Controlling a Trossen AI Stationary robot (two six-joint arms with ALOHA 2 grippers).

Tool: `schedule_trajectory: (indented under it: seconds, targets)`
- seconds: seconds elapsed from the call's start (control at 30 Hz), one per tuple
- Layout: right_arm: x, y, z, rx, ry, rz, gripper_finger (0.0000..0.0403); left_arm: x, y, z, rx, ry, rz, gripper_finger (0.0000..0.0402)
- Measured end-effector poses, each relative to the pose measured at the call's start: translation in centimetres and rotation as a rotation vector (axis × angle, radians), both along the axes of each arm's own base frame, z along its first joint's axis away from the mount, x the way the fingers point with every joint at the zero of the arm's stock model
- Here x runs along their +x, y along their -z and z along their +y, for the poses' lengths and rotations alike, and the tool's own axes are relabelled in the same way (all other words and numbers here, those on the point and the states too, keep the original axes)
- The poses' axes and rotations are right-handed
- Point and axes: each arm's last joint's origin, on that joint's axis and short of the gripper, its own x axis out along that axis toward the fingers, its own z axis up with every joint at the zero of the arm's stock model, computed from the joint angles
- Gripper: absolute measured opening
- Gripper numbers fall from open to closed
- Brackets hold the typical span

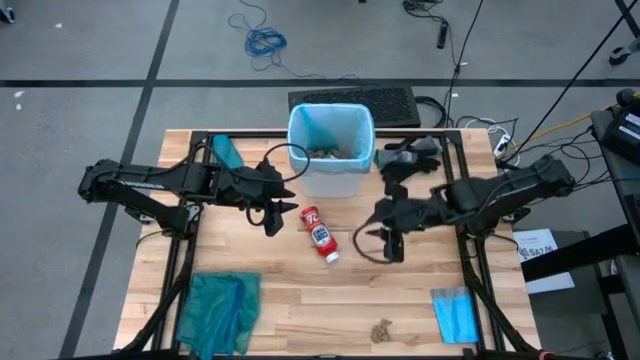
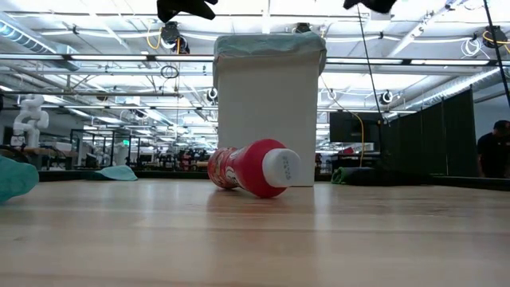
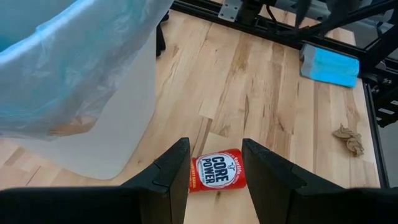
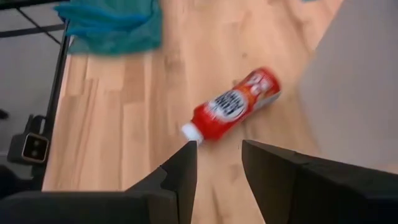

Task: Place trash/remove bag and relplace
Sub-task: Put the brown paper into the white trash bin

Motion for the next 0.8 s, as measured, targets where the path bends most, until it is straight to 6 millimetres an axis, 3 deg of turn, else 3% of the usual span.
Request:
schedule_trajectory:
  seconds: [0.27,0.8]
  targets:
    - [-0.7,4.8,3.0,0.063,-0.044,0.040,0.0119,0.0,0.0,0.0,0.000,0.000,0.000,0.0141]
    - [-4.0,11.9,7.9,0.194,-0.381,0.066,0.0119,0.0,0.0,0.0,-0.004,-0.003,-0.001,0.0141]
